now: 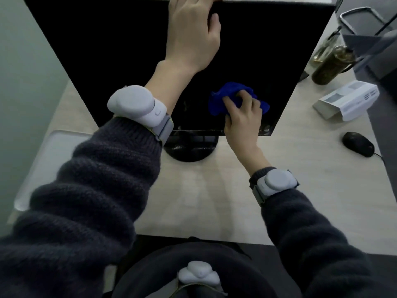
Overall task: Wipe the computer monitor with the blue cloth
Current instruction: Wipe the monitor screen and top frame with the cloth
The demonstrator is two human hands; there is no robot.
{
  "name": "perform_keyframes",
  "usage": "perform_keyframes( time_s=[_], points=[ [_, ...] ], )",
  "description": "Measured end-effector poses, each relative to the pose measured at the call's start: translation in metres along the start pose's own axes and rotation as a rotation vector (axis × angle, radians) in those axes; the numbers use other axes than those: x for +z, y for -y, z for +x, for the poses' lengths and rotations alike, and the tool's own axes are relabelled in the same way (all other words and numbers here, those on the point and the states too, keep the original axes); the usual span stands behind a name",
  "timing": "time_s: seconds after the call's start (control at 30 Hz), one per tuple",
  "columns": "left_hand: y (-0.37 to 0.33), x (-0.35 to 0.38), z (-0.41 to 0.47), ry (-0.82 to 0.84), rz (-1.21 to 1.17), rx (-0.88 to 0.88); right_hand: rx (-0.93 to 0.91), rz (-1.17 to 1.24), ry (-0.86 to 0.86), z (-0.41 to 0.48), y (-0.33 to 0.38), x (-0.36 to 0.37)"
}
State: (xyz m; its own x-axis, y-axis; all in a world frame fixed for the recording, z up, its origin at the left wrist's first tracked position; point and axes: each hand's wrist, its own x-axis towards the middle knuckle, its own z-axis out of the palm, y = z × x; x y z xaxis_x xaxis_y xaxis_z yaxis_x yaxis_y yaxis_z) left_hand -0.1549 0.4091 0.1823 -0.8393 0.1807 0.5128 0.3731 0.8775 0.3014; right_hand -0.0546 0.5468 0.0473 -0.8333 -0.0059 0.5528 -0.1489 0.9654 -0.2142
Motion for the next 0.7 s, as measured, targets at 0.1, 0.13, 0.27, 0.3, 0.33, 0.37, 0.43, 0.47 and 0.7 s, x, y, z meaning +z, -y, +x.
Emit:
perform_keyframes(
  time_s=[0.1,0.13,0.27,0.3,0.33,0.37,0.43,0.47,0.7],
  points=[
    [0.001,0.0,-0.001,-0.009,-0.006,-0.007,0.01,0.019,0.097,-0.019,0.007,0.009],
    [-0.001,0.0,-0.001,-0.007,-0.01,-0.005,0.014,0.033,0.144,-0.025,0.008,0.01],
    [-0.002,-0.004,-0.005,-0.033,-0.04,0.009,0.013,0.11,0.163,-0.027,0.013,0.007],
    [-0.002,-0.005,-0.005,-0.033,-0.054,0.014,0.012,0.114,0.107,-0.021,0.013,0.004],
    [-0.001,-0.007,-0.007,-0.039,-0.061,0.018,0.007,0.116,0.031,-0.013,0.015,0.001],
    [0.0,-0.007,-0.007,-0.042,-0.066,0.019,0.008,0.115,-0.056,-0.002,0.016,-0.002],
    [0.0,-0.007,-0.007,-0.045,-0.067,0.012,0.012,0.096,-0.196,0.023,0.019,-0.007],
    [0.001,-0.007,-0.008,-0.046,-0.067,0.007,0.005,0.066,-0.224,0.033,0.021,-0.008],
    [0.003,-0.008,-0.008,-0.027,-0.142,0.044,-0.022,0.036,0.028,0.002,0.037,0.009]
  ],
)
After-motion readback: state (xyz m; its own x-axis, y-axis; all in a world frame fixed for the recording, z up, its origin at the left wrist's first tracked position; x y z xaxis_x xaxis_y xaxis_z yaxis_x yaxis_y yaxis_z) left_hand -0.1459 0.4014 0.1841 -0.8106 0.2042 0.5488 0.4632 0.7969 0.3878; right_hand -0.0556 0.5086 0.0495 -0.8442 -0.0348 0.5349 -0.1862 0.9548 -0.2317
